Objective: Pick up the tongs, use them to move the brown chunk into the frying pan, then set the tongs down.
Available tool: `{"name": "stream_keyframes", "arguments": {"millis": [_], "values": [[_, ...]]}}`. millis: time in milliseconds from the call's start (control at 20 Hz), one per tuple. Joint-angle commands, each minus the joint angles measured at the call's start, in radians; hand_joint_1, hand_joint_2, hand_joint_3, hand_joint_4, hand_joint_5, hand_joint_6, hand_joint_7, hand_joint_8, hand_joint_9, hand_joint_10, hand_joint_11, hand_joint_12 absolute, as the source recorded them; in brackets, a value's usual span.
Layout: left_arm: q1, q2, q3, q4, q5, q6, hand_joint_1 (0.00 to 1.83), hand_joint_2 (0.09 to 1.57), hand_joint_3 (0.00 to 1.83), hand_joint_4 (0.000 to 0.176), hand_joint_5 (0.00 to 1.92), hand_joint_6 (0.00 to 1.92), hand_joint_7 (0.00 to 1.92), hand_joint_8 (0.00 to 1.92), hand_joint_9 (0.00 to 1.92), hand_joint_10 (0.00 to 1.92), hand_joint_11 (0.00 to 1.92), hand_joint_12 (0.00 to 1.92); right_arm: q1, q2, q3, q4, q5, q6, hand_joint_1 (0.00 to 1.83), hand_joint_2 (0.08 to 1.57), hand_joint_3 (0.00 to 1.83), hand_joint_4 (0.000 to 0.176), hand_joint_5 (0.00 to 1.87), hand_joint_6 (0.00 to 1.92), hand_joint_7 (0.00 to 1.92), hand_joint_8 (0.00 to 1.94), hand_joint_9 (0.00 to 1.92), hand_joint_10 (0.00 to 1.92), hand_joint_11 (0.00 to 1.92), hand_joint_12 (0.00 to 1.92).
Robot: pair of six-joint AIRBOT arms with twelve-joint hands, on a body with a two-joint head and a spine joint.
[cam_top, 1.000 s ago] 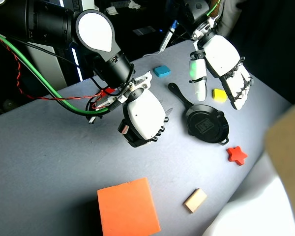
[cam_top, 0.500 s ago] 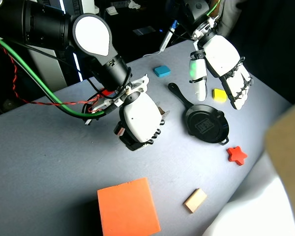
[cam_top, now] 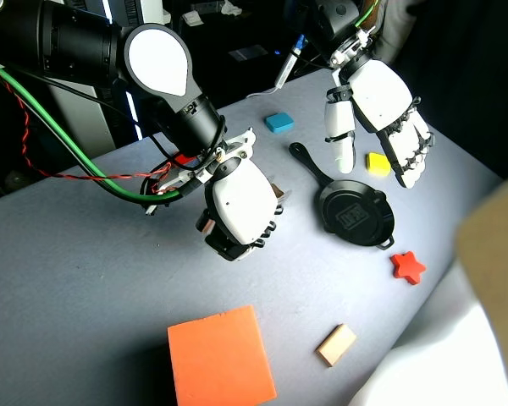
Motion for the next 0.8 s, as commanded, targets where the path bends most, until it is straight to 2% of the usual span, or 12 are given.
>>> {"name": "stream_keyframes", "arguments": {"millis": [0,100,200,250,300,350,400,550,600,750], "values": [[-0.011,0.005,-0.002,0.087,-0.056,0.003,0.00,1.28,0.00,0.000,0.17,0.00,0.23,0.00,0.21,0.00,0.00,0.68,0.003,0.006,-0.005,-0.050,0.031,0.002,0.62,1.37,0.02,0.000,1.05,1.23,1.37,1.56,1.41,1.74,1.33,1.90],[-0.011,0.005,-0.002,0.087,-0.056,0.003,0.00,1.28,0.00,0.001,0.18,0.00,0.22,0.00,0.21,0.00,0.00,0.69,0.003,0.006,-0.007,-0.050,0.031,-0.002,0.56,1.39,0.01,0.000,1.11,1.37,1.45,1.68,1.51,1.82,1.47,1.92],[-0.011,0.005,-0.002,0.086,-0.057,0.003,0.00,1.27,0.00,0.002,0.17,0.00,0.22,0.00,0.21,0.01,0.00,0.69,0.002,0.006,-0.008,-0.050,0.031,-0.003,0.51,1.41,0.01,0.000,1.16,1.54,1.52,1.66,1.57,1.77,1.52,1.92],[-0.011,0.005,-0.002,0.086,-0.057,0.003,0.00,1.28,0.00,0.000,0.18,0.00,0.22,0.00,0.21,0.01,0.00,0.70,0.002,0.006,-0.008,-0.050,0.031,-0.004,0.51,1.42,0.00,0.042,1.22,1.58,1.54,1.65,1.60,1.75,1.54,1.91],[-0.011,0.005,-0.002,0.086,-0.057,0.003,0.00,1.28,0.00,0.000,0.16,0.00,0.22,0.00,0.20,0.00,0.00,0.68,0.002,0.006,-0.009,-0.050,0.031,-0.005,0.48,1.43,0.00,0.149,1.27,1.62,1.56,1.64,1.61,1.73,1.55,1.89],[-0.011,0.005,-0.002,0.086,-0.057,0.003,0.00,1.29,0.00,0.000,0.17,0.00,0.21,0.00,0.20,0.00,0.00,0.67,0.002,0.007,-0.009,-0.050,0.031,-0.006,0.52,1.43,0.00,0.171,1.30,1.65,1.57,1.63,1.62,1.72,1.58,1.90],[-0.011,0.005,-0.002,0.086,-0.058,0.003,0.00,1.29,0.00,0.000,0.19,0.01,0.24,0.01,0.22,0.01,0.00,0.74,0.001,0.008,-0.009,-0.050,0.031,-0.006,0.59,1.43,0.00,0.175,1.34,1.73,1.59,1.67,1.65,1.76,1.63,1.92],[-0.011,0.005,-0.002,0.086,-0.058,0.003,0.00,1.29,0.00,0.000,0.19,0.01,0.23,0.00,0.21,0.00,0.00,0.76,0.002,0.009,-0.011,-0.049,0.033,-0.013,0.81,1.39,0.00,0.176,1.39,1.89,1.60,1.86,1.69,1.92,1.76,1.92],[-0.011,0.005,-0.002,0.086,-0.058,0.003,0.00,1.29,0.00,0.000,0.18,0.00,0.20,0.00,0.19,0.00,0.00,0.71,0.003,0.010,-0.012,-0.045,0.040,-0.024,0.90,1.37,0.00,0.176,1.42,1.92,1.61,1.92,1.72,1.92,1.80,1.92],[-0.012,0.005,-0.002,0.086,-0.058,0.003,0.00,1.29,0.00,0.000,0.21,0.01,0.23,0.01,0.21,0.01,0.00,0.75,0.019,0.012,-0.012,-0.009,0.047,-0.056,0.98,1.38,0.00,0.176,1.41,1.92,1.62,1.94,1.75,1.92,1.84,1.92]]}}
